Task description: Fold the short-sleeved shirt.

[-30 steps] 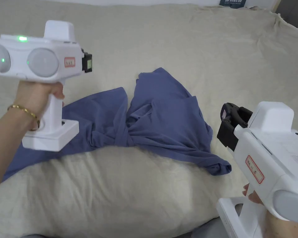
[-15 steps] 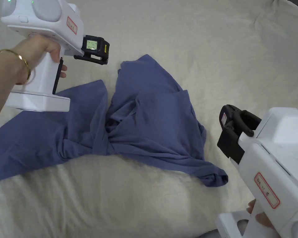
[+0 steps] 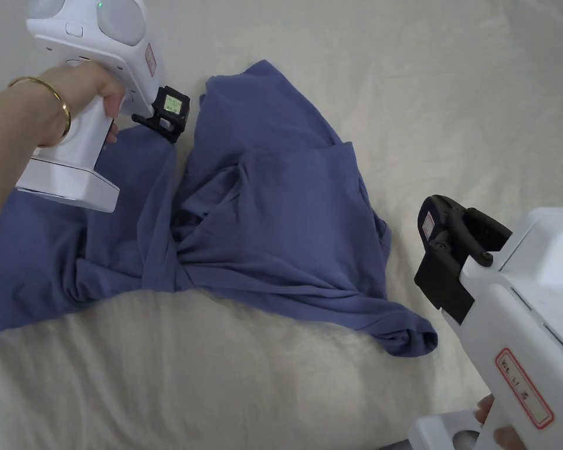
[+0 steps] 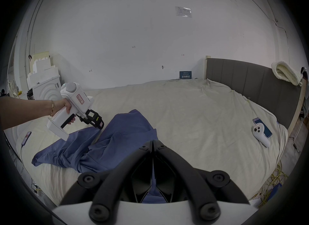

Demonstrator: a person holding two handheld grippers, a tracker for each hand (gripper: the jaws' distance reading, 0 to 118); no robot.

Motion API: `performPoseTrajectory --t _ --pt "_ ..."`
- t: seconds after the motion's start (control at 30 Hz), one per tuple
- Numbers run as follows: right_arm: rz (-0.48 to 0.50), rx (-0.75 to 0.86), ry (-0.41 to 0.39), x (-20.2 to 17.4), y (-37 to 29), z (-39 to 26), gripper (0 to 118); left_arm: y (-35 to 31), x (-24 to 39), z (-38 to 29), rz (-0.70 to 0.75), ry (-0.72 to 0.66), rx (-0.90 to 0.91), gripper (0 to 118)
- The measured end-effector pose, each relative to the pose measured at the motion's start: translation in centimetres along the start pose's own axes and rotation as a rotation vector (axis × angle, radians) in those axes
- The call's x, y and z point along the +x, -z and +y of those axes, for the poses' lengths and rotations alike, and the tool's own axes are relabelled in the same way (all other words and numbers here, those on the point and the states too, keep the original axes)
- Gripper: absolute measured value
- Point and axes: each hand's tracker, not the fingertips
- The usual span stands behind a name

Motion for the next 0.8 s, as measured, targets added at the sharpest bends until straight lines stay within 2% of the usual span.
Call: performPoseTrajectory --t 0.03,0.1,0.13,0.2,0.23,0.43,0.57,0.8 --pt "0.002 -0.005 0.004 0.0 0.1 -0.1 0 0.3 0.0 -0.1 0.008 -0.005 0.0 79" --pt "0.004 -0.012 0.006 0.2 0.4 -0.5 0 0.5 -0.2 -0.4 -0.032 -0.027 -0.003 71" --pt "0.003 -0.016 0.003 0.2 0.5 -0.6 0 0.3 -0.1 -0.3 -0.021 -0.032 0.0 62" --pt "0.003 -0.022 0.0 0.1 0.7 -0.7 0 -0.3 -0.1 -0.4 -0.039 -0.016 0.003 32" --pt "0.004 -0.024 0.004 0.2 0.7 -0.8 0 -0.5 -0.1 -0.5 -0.028 -0.004 0.009 2" --pt "0.0 -0.02 0.008 0.0 0.3 -0.7 0 -2.0 -0.7 -1.7 -0.048 -0.048 0.051 0" --pt "-0.011 -0.005 0.017 0.0 -0.5 -0.1 0 -6.0 -0.8 -2.8 -0.059 -0.046 0.199 0" --pt "-0.026 0.009 0.028 0.2 -1.9 0.9 0 -16.4 -2.7 -7.1 -0.111 -0.155 0.479 0"
